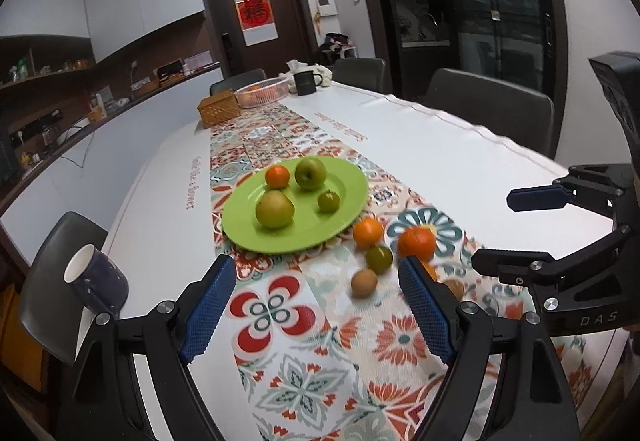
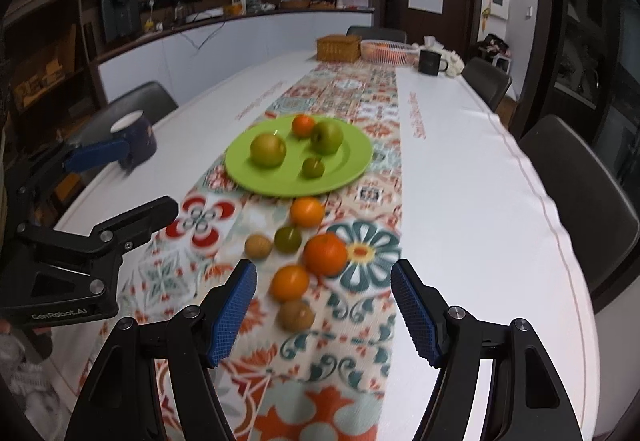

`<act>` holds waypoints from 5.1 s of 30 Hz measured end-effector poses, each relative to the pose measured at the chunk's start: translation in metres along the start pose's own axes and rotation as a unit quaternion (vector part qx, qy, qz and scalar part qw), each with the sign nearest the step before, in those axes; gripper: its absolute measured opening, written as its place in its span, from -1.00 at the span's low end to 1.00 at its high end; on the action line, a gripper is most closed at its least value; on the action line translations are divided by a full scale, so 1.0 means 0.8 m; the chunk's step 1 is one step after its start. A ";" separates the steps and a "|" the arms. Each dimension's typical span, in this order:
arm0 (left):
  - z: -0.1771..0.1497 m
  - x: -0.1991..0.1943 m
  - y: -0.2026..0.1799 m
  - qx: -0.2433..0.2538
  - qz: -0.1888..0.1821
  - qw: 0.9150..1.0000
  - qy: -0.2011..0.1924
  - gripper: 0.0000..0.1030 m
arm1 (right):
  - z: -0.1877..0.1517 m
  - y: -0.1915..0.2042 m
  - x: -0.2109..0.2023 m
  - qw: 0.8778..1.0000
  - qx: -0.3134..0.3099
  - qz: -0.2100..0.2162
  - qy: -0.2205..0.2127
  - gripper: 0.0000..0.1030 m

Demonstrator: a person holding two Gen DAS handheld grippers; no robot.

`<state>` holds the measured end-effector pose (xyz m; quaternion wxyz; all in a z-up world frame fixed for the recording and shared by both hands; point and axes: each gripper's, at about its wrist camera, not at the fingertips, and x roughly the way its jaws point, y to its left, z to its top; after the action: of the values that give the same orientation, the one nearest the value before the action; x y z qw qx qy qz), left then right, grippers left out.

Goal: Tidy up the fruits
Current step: 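Open both tools and move them back toward the remaining fruits, then grasp a brown kiwi with the left tool while the right tool grasps another brown kiwi, then carry both kiwis onto the green plate and open both tools, then lift both tools off the plate and move them toward the loose oranges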

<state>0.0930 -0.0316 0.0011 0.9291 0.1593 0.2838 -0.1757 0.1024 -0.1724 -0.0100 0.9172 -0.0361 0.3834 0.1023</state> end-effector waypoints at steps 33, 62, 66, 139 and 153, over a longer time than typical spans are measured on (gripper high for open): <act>-0.030 0.141 -0.022 -0.019 -0.079 0.990 0.111 0.40 | -0.038 0.001 0.086 0.994 0.034 0.045 0.093 -0.36; -0.007 0.123 -0.020 -0.076 -0.078 0.986 0.128 -0.48 | -0.012 -0.023 0.072 0.996 0.054 0.056 0.047 -0.42; -0.003 0.106 -0.014 -0.086 -0.070 0.987 0.118 -0.48 | -0.006 -0.021 0.065 0.996 0.051 0.059 0.037 -0.42; 0.089 0.133 0.101 -0.104 0.027 0.991 0.078 0.23 | 0.163 -0.025 0.124 0.998 0.000 0.050 -0.031 -0.16; 0.084 0.043 0.050 -0.115 0.057 0.991 0.031 0.51 | 0.140 -0.039 0.037 0.995 -0.024 0.060 -0.080 0.14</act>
<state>0.1680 -0.0304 0.0417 0.9406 0.0726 0.3210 -0.0837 0.2073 -0.1820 0.0471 0.9359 -0.0266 0.3082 0.1685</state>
